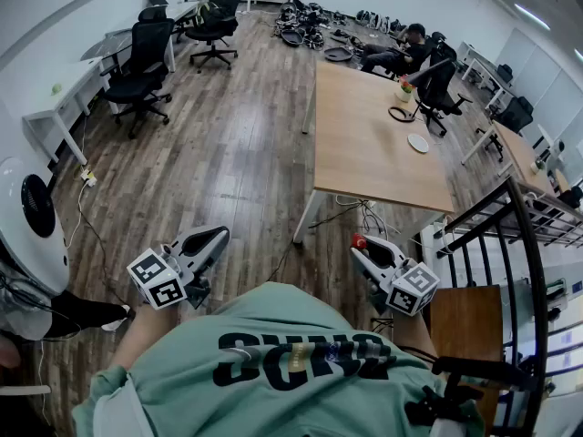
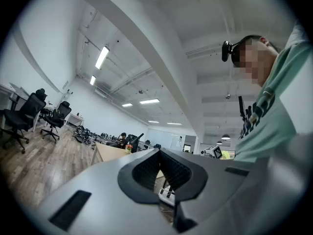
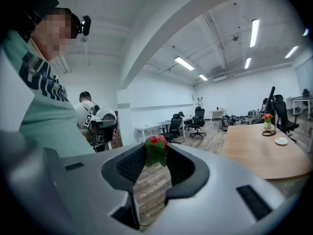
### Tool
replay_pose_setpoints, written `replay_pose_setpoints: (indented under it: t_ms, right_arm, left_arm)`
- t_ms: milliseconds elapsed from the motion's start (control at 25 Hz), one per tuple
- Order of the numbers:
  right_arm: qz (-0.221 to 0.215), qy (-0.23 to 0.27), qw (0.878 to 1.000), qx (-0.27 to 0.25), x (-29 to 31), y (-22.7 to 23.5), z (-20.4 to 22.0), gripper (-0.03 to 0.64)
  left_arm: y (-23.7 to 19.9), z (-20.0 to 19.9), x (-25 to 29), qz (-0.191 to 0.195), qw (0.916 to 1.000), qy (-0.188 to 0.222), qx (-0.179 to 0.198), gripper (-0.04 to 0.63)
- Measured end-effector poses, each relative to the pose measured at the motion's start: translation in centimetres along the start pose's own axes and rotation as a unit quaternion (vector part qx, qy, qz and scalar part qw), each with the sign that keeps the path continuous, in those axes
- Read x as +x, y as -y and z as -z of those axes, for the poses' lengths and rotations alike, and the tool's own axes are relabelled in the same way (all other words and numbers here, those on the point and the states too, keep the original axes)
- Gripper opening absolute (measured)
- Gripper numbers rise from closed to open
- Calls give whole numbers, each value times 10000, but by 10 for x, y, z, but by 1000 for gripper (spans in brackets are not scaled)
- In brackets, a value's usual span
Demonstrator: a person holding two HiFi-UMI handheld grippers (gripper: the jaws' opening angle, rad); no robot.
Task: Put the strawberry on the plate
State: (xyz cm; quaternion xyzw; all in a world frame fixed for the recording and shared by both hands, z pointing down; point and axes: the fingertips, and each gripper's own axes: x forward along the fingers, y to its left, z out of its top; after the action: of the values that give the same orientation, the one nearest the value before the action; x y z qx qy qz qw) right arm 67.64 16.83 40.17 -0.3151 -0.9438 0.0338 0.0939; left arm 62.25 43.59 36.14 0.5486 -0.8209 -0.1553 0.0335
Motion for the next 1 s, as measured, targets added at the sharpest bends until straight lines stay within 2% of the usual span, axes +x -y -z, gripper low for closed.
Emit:
replay_pose_setpoints:
  t_ms: [1000]
  right_arm:
    - [276, -1, 9996, 64, 22, -29, -3, 137]
  left_arm:
    - [-26, -5, -24, 390, 9989, 78, -260, 5]
